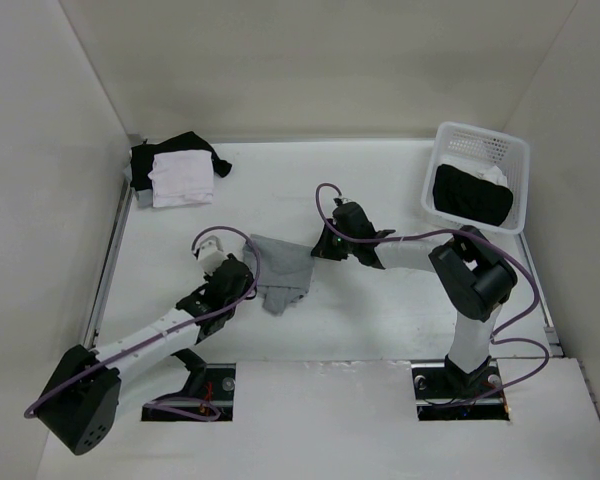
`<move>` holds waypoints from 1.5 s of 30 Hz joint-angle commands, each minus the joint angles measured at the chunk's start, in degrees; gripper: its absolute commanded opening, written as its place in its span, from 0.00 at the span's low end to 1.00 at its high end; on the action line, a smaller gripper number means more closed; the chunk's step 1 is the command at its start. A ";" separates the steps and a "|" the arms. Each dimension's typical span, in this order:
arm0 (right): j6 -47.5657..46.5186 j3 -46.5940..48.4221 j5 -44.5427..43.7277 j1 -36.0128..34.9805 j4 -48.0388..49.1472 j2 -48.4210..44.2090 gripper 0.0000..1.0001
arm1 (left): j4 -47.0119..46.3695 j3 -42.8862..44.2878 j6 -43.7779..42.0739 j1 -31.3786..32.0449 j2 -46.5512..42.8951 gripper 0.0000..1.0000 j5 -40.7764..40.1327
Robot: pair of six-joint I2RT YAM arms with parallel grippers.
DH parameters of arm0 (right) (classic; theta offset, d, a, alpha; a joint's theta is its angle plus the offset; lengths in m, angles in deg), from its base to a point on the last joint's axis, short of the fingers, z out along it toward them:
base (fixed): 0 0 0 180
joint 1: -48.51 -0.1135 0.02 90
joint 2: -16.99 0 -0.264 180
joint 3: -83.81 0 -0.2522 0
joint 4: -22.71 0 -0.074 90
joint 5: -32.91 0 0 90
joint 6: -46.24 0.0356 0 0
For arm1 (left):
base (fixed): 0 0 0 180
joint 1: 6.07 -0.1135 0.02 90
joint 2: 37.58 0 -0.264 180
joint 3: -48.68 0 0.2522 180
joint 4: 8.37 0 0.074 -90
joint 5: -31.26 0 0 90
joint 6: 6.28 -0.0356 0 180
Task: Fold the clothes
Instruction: Fold the tank top
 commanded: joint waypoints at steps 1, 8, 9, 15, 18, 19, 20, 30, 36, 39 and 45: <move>-0.42 0.27 -0.04 -0.23 2.87 -0.70 0.10 | -3.63 -0.12 -1.23 0.18 -1.58 0.26 1.78; -0.42 0.18 0.04 -0.23 2.87 -0.79 0.10 | 4.97 1.11 0.08 0.79 -7.46 0.26 1.00; -0.42 0.18 0.05 -0.23 2.87 -0.79 0.10 | 5.77 1.12 0.09 0.79 -8.34 0.27 0.21; -0.42 0.36 0.13 -0.23 2.87 -0.61 0.10 | -2.46 0.41 -4.73 -2.01 -2.83 0.29 0.90; -0.42 0.36 0.13 -0.23 2.87 -0.61 0.10 | -8.88 0.76 -7.99 -3.07 2.53 0.27 4.85; -0.42 0.27 0.13 -0.23 2.87 -0.61 0.10 | -9.86 0.94 -8.70 -3.42 4.11 0.26 5.73; -0.42 0.27 0.13 -0.23 2.87 -0.61 0.10 | -10.39 0.94 -8.88 -3.77 5.35 0.25 6.09; -0.34 0.27 -0.04 -0.23 3.22 -0.52 0.10 | -9.35 -0.47 -8.00 -4.74 5.27 0.15 5.83; -0.16 -0.78 -0.31 0.12 3.83 -1.14 0.07 | -8.99 -1.34 -7.82 -6.32 6.06 0.04 6.62; -0.07 -1.40 -0.39 0.65 4.01 -1.58 0.07 | -7.68 -2.13 -6.34 -8.08 4.48 0.00 6.80; -0.07 -1.93 -0.39 1.17 4.27 -1.75 0.07 | -4.51 -4.68 -2.73 -13.44 -2.19 0.00 10.57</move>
